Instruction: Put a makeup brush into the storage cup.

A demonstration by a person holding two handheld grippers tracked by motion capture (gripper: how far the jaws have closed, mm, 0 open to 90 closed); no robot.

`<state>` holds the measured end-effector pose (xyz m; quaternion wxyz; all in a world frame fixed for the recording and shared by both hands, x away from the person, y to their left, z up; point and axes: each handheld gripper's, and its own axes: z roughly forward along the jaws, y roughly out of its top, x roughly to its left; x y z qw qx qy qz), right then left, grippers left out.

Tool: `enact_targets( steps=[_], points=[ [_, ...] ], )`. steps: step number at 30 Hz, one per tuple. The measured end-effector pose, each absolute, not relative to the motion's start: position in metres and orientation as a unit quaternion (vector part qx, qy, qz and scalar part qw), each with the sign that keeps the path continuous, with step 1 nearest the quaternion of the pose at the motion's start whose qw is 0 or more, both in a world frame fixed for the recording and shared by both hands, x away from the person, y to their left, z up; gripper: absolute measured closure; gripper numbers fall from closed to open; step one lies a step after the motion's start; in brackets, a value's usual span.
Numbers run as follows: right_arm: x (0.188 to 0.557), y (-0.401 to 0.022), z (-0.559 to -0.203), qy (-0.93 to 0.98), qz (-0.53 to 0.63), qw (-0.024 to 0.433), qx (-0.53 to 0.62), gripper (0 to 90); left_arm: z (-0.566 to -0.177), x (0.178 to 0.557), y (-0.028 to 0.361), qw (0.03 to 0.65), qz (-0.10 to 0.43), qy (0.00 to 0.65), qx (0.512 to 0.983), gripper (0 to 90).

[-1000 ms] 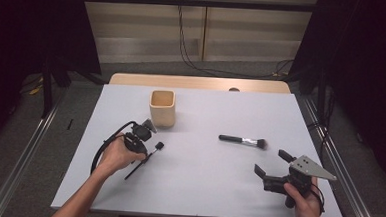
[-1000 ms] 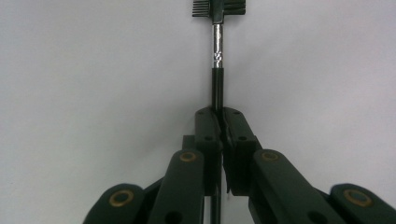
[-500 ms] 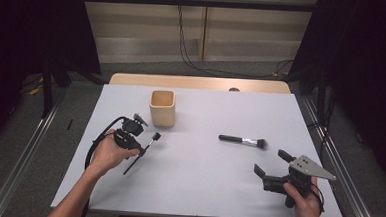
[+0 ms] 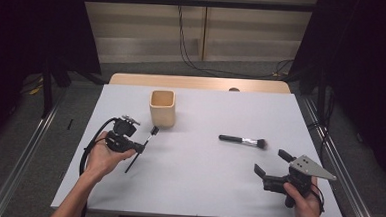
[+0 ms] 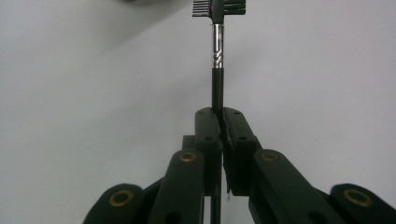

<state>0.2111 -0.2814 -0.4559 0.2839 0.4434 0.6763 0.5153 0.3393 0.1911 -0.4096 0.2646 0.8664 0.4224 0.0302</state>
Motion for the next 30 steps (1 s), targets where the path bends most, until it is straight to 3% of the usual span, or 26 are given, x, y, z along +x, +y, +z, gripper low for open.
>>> enact_targets(
  steps=[30],
  points=[
    [0.211,-0.281,-0.456,0.676,0.517,0.284,0.442,0.0,-0.404,0.315,0.209,0.465,0.132,0.382,0.788,85.9]
  ],
)
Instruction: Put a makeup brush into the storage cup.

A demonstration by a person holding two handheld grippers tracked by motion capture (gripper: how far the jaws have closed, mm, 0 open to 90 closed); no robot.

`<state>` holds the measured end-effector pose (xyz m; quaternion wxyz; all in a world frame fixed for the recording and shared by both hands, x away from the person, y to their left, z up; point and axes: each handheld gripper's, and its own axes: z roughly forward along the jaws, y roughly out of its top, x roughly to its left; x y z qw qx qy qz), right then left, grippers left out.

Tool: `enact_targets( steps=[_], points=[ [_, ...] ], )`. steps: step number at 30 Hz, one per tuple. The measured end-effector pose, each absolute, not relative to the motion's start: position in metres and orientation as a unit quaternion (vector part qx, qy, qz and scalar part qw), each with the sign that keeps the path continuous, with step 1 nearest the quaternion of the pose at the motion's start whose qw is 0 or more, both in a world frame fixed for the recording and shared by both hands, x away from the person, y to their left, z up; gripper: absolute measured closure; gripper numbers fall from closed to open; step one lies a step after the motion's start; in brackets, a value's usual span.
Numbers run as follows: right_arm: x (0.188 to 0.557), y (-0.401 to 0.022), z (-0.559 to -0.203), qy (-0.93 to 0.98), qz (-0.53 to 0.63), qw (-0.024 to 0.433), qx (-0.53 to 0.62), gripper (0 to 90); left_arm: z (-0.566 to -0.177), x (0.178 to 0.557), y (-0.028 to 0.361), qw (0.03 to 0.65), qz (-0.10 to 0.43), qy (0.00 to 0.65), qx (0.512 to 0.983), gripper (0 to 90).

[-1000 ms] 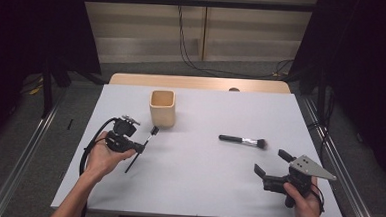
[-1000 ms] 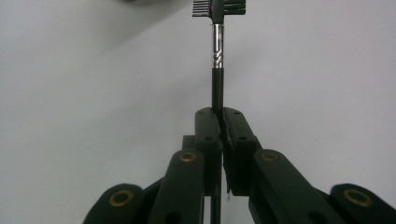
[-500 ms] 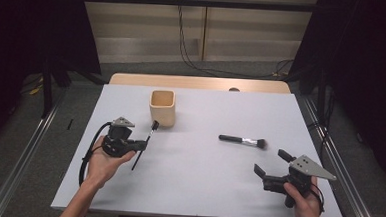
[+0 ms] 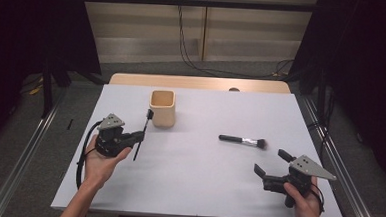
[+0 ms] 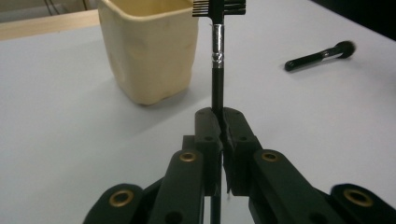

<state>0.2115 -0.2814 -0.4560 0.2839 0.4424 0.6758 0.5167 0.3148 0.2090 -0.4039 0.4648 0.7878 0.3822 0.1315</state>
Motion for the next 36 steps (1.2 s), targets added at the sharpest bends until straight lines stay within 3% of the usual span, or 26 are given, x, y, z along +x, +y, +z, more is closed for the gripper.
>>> enact_targets(
  steps=[18,36],
  points=[
    [0.212,-0.282,-0.456,0.674,0.516,0.287,0.444,0.0,-0.396,0.316,0.209,0.544,0.18,0.354,0.739,85.9],
    [0.211,-0.282,-0.456,0.673,0.518,0.286,0.444,0.0,-0.376,0.325,0.199,0.565,0.194,0.335,0.728,85.8]
  ],
)
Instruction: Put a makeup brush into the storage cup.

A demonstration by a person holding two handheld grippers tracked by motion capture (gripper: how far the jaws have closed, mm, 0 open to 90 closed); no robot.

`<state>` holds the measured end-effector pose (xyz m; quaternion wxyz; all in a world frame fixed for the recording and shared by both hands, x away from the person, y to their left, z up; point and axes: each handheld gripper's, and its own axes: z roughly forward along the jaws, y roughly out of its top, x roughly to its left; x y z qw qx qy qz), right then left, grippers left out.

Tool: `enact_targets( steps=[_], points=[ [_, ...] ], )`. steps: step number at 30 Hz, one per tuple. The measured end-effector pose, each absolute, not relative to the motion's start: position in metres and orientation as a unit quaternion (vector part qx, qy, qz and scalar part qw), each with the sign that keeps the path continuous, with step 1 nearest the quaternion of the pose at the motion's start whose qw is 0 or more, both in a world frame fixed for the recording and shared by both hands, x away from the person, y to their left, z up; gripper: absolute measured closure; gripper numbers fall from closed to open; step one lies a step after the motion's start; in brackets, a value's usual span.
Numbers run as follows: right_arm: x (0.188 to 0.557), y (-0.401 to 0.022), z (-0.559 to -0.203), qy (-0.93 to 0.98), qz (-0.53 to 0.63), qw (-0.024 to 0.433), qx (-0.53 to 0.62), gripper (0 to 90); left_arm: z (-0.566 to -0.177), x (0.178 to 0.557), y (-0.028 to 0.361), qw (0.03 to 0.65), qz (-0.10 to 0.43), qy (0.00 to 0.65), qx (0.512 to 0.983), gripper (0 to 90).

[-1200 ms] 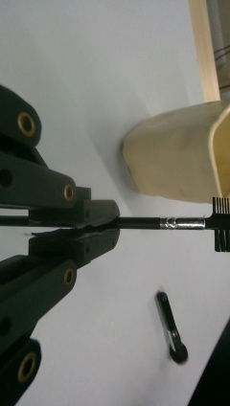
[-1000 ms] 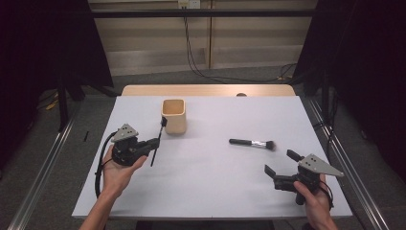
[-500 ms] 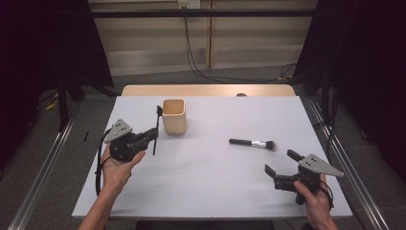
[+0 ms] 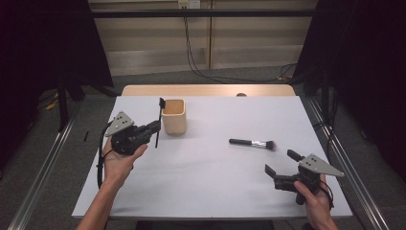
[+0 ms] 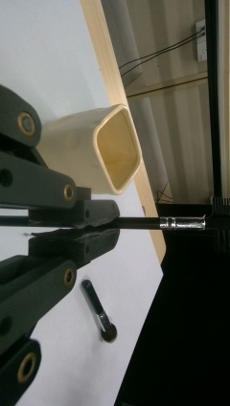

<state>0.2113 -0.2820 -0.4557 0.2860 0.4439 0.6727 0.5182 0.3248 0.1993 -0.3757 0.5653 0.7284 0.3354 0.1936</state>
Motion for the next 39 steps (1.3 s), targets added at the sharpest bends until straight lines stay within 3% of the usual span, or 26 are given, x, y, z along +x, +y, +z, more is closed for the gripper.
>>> enact_targets(
  steps=[39],
  points=[
    [0.211,-0.282,-0.455,0.673,0.521,0.284,0.442,0.0,-0.347,0.378,0.176,0.586,0.225,0.336,0.702,85.8]
  ],
)
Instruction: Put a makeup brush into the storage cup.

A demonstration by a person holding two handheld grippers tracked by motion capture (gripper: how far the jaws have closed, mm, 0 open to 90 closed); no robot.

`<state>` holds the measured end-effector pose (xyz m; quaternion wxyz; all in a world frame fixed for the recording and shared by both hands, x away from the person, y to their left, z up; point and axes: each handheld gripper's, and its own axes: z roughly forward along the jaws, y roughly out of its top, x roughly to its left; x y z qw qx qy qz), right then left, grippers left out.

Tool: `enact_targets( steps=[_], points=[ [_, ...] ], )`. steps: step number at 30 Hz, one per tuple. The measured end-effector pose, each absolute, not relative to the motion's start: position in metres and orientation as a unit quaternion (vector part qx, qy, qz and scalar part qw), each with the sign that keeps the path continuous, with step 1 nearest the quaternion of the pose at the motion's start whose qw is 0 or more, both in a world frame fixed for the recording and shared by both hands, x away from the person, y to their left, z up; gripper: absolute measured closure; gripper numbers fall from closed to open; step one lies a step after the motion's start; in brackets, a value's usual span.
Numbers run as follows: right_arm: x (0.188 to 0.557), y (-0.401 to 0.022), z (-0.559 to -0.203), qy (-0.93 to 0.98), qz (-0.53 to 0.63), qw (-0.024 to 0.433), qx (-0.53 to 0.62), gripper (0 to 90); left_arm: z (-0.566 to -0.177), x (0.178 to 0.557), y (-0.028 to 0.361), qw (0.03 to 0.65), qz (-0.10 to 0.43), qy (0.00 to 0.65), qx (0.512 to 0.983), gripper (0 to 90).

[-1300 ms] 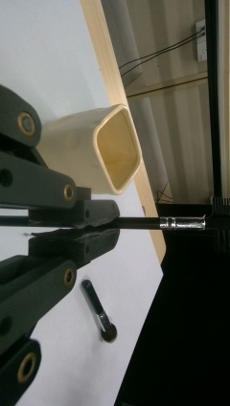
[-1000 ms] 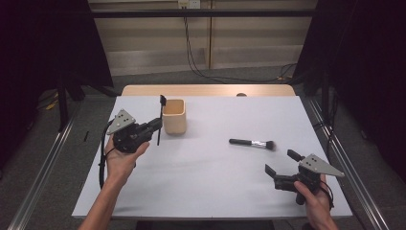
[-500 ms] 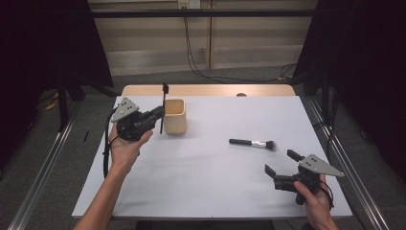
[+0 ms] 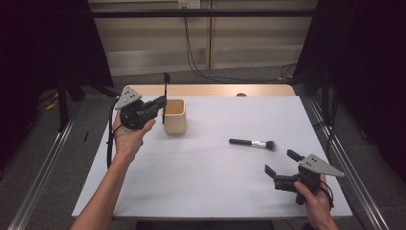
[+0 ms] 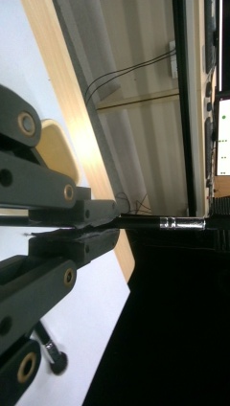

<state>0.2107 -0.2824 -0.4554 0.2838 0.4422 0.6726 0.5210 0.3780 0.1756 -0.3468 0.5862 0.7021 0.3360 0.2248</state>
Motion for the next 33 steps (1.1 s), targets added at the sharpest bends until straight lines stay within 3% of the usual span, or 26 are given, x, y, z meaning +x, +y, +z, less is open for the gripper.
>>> enact_targets(
  steps=[33],
  points=[
    [0.211,-0.283,-0.456,0.673,0.522,0.283,0.443,0.0,-0.337,0.418,0.166,0.593,0.245,0.344,0.686,85.8]
  ],
)
